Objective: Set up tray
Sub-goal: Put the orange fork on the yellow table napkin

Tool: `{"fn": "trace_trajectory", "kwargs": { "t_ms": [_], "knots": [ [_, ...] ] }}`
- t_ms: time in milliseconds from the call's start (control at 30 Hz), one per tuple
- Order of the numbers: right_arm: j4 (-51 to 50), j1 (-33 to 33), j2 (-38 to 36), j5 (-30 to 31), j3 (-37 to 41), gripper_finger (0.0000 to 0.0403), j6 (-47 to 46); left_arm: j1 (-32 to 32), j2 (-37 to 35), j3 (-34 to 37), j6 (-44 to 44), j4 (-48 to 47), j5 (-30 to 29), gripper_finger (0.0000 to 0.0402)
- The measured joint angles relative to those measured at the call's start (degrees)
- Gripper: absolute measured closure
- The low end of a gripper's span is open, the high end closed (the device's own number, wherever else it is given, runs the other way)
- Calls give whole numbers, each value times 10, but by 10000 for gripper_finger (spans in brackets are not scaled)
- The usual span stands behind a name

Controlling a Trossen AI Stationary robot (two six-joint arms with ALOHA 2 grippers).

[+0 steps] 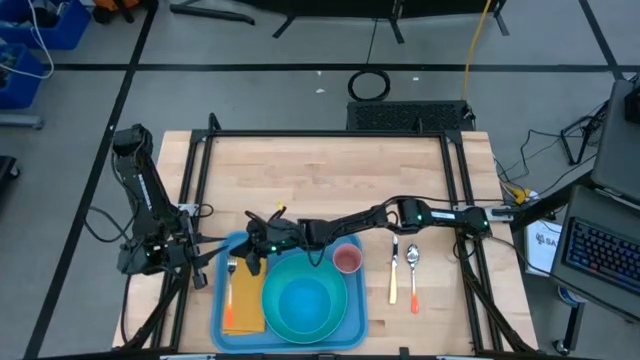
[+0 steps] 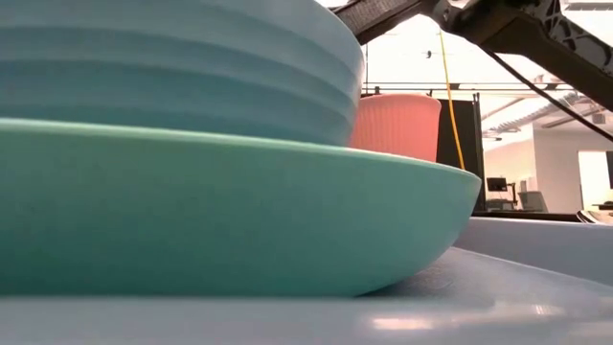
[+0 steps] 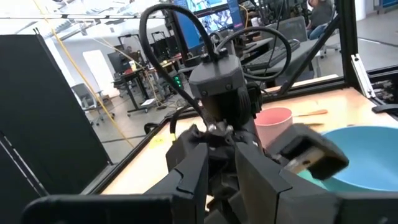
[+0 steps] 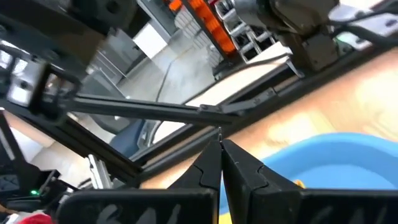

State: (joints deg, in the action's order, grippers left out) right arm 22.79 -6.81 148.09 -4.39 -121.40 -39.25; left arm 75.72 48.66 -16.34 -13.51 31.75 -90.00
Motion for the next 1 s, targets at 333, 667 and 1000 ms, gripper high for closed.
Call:
{"fn": "trace_trajectory", "kwargs": {
  "t_ms": [333, 667, 1000],
  "knots": [
    [-11, 0, 0, 14, 0, 403, 41, 0, 0, 0, 4, -1, 0, 314],
    [-4, -3, 0, 14, 0, 403, 46, 0, 0, 0, 5, -2, 0, 314],
    [17, -4, 16, 32, 1, 403, 42, 0, 0, 0, 3, -2, 0, 314]
  ]
}}
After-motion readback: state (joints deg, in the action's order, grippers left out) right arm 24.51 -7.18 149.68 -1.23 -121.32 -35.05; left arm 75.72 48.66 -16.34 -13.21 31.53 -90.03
